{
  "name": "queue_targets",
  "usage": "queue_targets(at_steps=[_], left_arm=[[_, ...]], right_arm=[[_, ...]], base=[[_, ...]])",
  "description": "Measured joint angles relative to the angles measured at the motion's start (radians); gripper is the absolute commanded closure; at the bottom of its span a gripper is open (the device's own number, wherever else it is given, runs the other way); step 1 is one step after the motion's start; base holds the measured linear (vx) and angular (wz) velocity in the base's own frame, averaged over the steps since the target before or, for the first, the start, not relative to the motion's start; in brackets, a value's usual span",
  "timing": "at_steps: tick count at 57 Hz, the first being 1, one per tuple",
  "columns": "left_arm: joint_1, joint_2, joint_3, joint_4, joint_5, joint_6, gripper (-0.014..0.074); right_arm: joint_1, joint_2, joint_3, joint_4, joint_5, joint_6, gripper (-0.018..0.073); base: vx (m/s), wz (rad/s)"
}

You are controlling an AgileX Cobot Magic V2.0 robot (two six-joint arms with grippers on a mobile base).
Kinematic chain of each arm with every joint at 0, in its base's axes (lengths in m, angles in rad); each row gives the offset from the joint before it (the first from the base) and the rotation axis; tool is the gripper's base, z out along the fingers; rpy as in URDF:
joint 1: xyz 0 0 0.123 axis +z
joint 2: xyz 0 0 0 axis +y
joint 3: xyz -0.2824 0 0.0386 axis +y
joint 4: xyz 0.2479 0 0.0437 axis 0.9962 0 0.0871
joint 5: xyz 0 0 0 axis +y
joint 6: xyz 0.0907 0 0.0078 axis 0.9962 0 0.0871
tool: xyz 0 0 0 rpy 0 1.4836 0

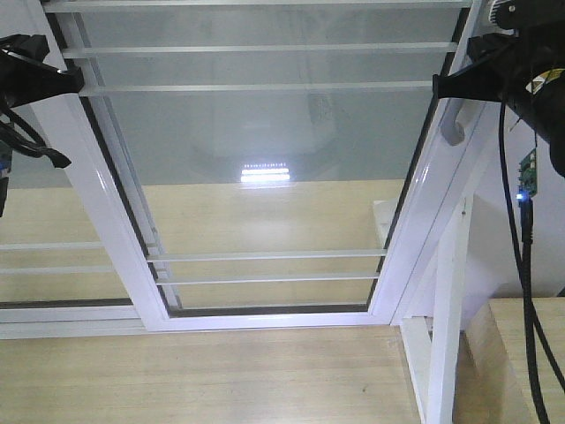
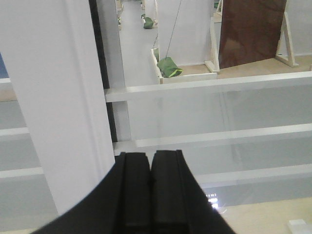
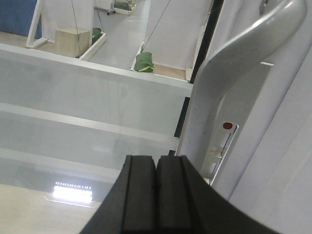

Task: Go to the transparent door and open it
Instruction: 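Raise both arms and bring the right gripper to the silver handle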

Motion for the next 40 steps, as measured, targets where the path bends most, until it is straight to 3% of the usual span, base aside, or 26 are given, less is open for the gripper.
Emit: queue_targets(at_steps=[10,18,22,31,40], left_arm=[[0.0,0.0,0.0,0.003,0.0,0.0,0.0549],[0.0,0.0,0.0,0.003,0.0,0.0,0.0505],[0.0,0.0,0.0,0.003,0.0,0.0,0.0468],[0.0,0.0,0.0,0.003,0.0,0.0,0.034],[0.0,0.001,0.0,0.003,-0.002,0.0,0.0157]], right_arm=[[0.0,0.0,0.0,0.0,-0.009,0.0,0.0446],[0.0,0.0,0.0,0.022,-0.014,0.001,0.0286],[0.0,0.0,0.0,0.051,-0.014,0.001,0.0165],[0.0,0.0,0.0,0.107,-0.019,0.0,-0.0034],[0.0,0.0,0.0,0.173,-0.05,-0.027,-0.0106]], base=[[0.0,0.0],[0.0,0.0],[0.0,0.0],[0.0,0.0],[0.0,0.0]])
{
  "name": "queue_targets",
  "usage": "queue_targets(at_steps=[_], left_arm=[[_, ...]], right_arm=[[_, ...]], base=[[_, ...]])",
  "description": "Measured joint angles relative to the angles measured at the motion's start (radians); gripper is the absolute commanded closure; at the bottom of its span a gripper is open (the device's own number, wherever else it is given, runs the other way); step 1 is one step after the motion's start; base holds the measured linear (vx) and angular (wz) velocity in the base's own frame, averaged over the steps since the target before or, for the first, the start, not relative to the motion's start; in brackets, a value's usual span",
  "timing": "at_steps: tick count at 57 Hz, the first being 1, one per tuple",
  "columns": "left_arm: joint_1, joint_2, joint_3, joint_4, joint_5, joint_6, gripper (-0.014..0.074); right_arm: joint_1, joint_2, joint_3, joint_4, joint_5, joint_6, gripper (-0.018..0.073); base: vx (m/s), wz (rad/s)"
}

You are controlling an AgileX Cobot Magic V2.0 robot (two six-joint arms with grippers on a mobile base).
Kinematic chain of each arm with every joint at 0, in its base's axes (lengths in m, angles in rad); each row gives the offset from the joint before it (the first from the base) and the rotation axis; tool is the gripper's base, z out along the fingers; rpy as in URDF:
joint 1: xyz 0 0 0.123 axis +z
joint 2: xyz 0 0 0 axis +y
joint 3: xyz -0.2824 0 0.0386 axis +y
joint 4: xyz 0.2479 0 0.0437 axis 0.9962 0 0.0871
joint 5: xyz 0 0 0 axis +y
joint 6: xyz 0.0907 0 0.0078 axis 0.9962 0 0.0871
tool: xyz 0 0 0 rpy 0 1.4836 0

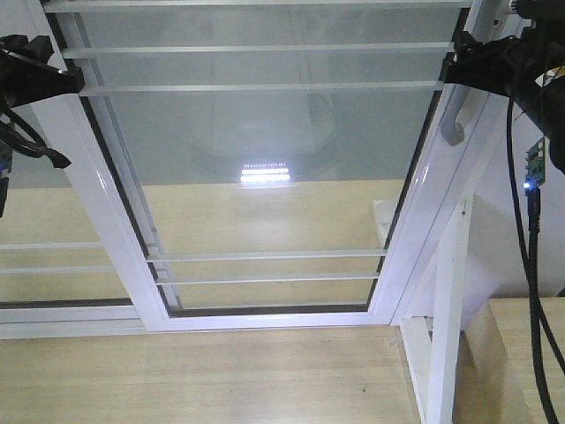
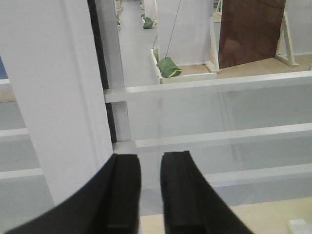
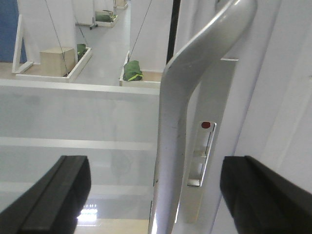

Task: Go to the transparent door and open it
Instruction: 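Raise both arms and bring the right gripper to the silver handle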

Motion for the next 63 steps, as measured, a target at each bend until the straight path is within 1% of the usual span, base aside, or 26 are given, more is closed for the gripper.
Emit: queue_targets(at_steps=[5,10,14,22,27,34,40,49,55,63], left_arm=[[0.0,0.005,0.0,0.0,-0.003,0.0,0.0056],[0.0,0.019,-0.003,0.0,-0.015,0.0,-0.0003],[0.0,0.027,-0.003,0.0,-0.018,0.0,-0.0029],[0.0,0.035,-0.003,0.0,-0.027,0.0,-0.0031],[0.0,0.035,-0.003,0.0,-0.055,0.0,-0.0025],[0.0,0.035,-0.003,0.0,-0.076,0.0,-0.0011],[0.0,0.035,-0.003,0.0,-0.076,0.0,0.0],[0.0,0.035,-0.003,0.0,-0.076,0.0,0.0004],[0.0,0.035,-0.003,0.0,-0.076,0.0,0.0004],[0.0,0.035,-0.003,0.0,-0.076,0.0,0.0006]], right_arm=[[0.0,0.0,0.0,0.03,-0.022,-0.024,-0.01],[-0.001,0.0,0.0,0.042,-0.039,-0.035,-0.0091],[-0.011,0.0,0.0,0.044,-0.042,-0.037,-0.0082],[-0.043,0.026,-0.001,0.047,-0.052,-0.028,-0.0059],[-0.061,0.054,-0.001,0.044,-0.057,-0.024,-0.0039],[-0.071,0.101,-0.001,0.017,-0.094,-0.013,-0.0017],[-0.071,0.14,-0.001,-0.039,-0.132,0.028,-0.0013],[-0.071,0.195,-0.001,-0.124,-0.191,0.131,-0.0013],[-0.072,0.232,-0.021,-0.143,-0.217,0.166,-0.0013],[-0.073,0.276,-0.089,-0.146,-0.218,0.18,-0.0011]], base=[[0.0,0.0],[0.0,0.0],[0.0,0.0],[0.0,0.0],[0.0,0.0],[0.0,0.0],[0.0,0.0],[0.0,0.0],[0.0,0.0],[0.0,0.0]])
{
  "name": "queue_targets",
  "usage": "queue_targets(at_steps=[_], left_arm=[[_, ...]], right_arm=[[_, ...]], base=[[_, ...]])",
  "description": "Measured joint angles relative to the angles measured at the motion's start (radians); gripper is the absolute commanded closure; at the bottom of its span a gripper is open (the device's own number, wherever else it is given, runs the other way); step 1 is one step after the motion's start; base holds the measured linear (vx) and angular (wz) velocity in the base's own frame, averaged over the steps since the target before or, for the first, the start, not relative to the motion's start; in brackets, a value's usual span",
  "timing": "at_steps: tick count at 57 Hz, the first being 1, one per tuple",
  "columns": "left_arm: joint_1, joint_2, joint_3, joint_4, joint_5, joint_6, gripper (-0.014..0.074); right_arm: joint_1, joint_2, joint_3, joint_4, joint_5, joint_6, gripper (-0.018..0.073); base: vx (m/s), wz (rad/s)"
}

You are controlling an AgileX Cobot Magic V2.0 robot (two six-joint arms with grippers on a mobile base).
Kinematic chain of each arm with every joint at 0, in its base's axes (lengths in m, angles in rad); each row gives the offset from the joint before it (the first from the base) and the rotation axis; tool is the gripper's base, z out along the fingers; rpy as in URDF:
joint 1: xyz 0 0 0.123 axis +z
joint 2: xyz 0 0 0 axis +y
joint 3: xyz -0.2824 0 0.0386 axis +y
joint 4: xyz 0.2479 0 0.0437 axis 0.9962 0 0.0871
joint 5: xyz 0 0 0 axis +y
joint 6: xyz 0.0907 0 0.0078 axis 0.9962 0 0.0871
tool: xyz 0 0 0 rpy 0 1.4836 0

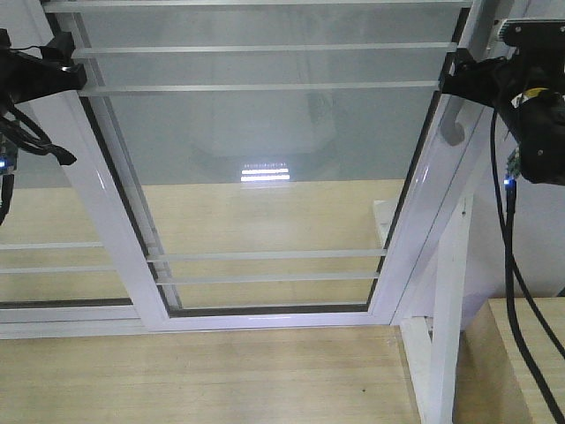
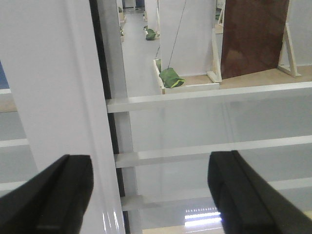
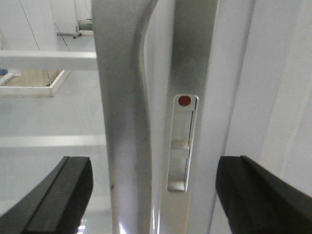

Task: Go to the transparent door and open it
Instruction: 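Raise both arms and bring the right gripper to the silver handle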

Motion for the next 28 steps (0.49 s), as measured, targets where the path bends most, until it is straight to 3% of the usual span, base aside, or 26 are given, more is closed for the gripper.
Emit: queue_targets(at_steps=[10,16,24,28], left_arm=[[0.0,0.0,0.0,0.0,0.0,0.0,0.0006],[0.0,0.0,0.0,0.0,0.0,0.0,0.0006],[0.0,0.0,0.0,0.0,0.0,0.0,0.0006],[0.0,0.0,0.0,0.0,0.0,0.0,0.0006]], right_arm=[[0.0,0.06,-0.12,-0.001,0.049,0.005,-0.0003],[0.0,0.083,-0.157,-0.001,0.067,0.005,0.0057],[0.001,0.092,-0.163,-0.006,0.077,0.005,0.0276],[0.006,0.093,-0.163,-0.022,0.077,0.006,0.0434]], base=[[0.0,0.0],[0.0,0.0],[0.0,0.0],[0.0,0.0]])
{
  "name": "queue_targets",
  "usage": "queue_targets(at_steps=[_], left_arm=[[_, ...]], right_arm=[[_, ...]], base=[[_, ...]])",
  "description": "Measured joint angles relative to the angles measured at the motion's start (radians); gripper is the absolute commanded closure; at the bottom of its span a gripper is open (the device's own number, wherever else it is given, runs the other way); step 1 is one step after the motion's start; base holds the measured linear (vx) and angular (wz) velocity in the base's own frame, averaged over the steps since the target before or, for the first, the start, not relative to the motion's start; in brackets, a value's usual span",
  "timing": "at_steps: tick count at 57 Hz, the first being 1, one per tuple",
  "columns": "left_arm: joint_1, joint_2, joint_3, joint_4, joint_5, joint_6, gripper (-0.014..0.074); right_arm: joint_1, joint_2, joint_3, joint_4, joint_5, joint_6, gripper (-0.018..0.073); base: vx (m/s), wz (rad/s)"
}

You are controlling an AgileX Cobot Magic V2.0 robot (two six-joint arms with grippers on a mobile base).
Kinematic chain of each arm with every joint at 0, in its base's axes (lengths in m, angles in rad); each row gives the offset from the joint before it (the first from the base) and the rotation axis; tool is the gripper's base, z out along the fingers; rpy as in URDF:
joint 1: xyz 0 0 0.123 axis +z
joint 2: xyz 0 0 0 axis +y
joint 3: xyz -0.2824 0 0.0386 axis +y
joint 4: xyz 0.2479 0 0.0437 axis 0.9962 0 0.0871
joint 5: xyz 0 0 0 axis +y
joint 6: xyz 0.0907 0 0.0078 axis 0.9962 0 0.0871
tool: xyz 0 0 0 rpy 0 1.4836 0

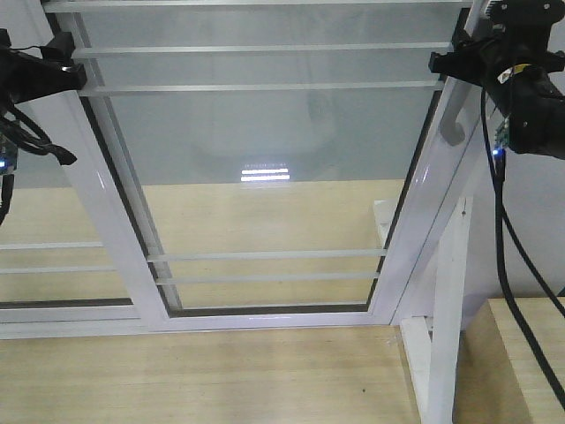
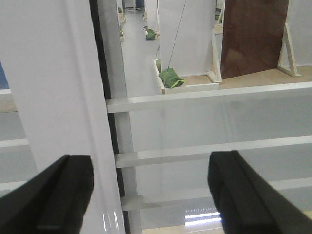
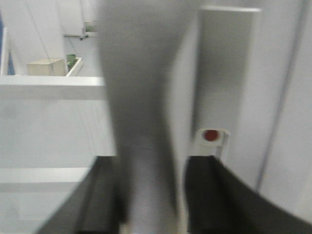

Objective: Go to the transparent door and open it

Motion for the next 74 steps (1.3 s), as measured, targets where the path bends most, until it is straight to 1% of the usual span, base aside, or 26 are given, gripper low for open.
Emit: queue_targets(at_steps=[3,5,17,28,39,57,62,74], left_arm=[[0.0,0.0,0.0,0.0,0.0,0.0,0.0006],[0.0,0.0,0.0,0.0,0.0,0.0,0.0006],[0.0,0.0,0.0,0.0,0.0,0.0,0.0006],[0.0,0.0,0.0,0.0,0.0,0.0,0.0006],[0.0,0.0,0.0,0.0,0.0,0.0,0.0006],[0.0,0.0,0.0,0.0,0.0,0.0,0.0006],[0.0,0.0,0.0,0.0,0.0,0.0,0.0006],[0.0,0.0,0.0,0.0,0.0,0.0,0.0006]], right_arm=[[0.01,0.0,-0.001,-0.005,0.0,-0.001,0.0537],[0.011,0.0,-0.001,-0.018,0.0,-0.002,0.0575],[0.039,0.001,-0.001,-0.014,-0.001,-0.005,0.057],[0.089,0.003,-0.001,0.01,-0.012,-0.018,0.0568],[0.161,0.007,-0.004,0.015,-0.017,-0.021,0.0568],[0.308,0.031,-0.03,-0.028,-0.028,-0.011,0.0568],[0.339,0.042,-0.04,-0.046,-0.031,-0.009,0.0568],[0.403,0.05,-0.054,-0.054,-0.035,0.003,0.0568]], base=[[0.0,0.0],[0.0,0.0],[0.0,0.0],[0.0,-0.01],[0.0,0.0],[0.0,0.0],[0.0,0.02],[0.0,0.01]])
